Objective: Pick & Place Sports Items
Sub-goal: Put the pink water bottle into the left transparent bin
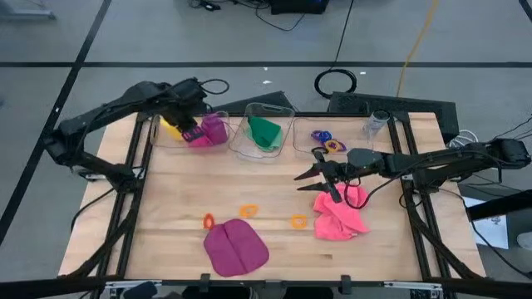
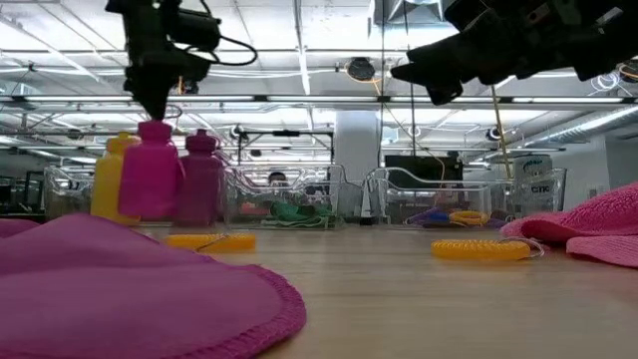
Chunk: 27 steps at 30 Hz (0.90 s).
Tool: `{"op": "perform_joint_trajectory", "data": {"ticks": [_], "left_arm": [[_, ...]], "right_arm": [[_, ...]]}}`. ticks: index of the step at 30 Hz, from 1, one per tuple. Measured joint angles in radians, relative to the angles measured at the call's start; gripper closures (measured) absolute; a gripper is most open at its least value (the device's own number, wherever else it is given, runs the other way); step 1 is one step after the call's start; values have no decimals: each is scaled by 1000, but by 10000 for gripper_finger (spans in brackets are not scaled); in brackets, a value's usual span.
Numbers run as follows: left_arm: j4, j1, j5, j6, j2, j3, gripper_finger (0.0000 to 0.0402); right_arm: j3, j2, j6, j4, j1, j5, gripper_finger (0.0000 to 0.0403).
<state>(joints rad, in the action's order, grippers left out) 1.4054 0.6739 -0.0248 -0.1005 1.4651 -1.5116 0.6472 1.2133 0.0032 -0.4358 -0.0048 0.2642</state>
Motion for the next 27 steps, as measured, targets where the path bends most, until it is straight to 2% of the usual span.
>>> {"op": "perform_joint_trajectory", "data": {"ticks": [23, 27], "left_arm": [[-11, 0, -28, 30, 1, 0, 355], [-12, 0, -28, 32, 1, 0, 336]], "right_arm": [[0, 0, 0, 0, 0, 0, 259], [0, 0, 0, 0, 0, 0, 259]]}}
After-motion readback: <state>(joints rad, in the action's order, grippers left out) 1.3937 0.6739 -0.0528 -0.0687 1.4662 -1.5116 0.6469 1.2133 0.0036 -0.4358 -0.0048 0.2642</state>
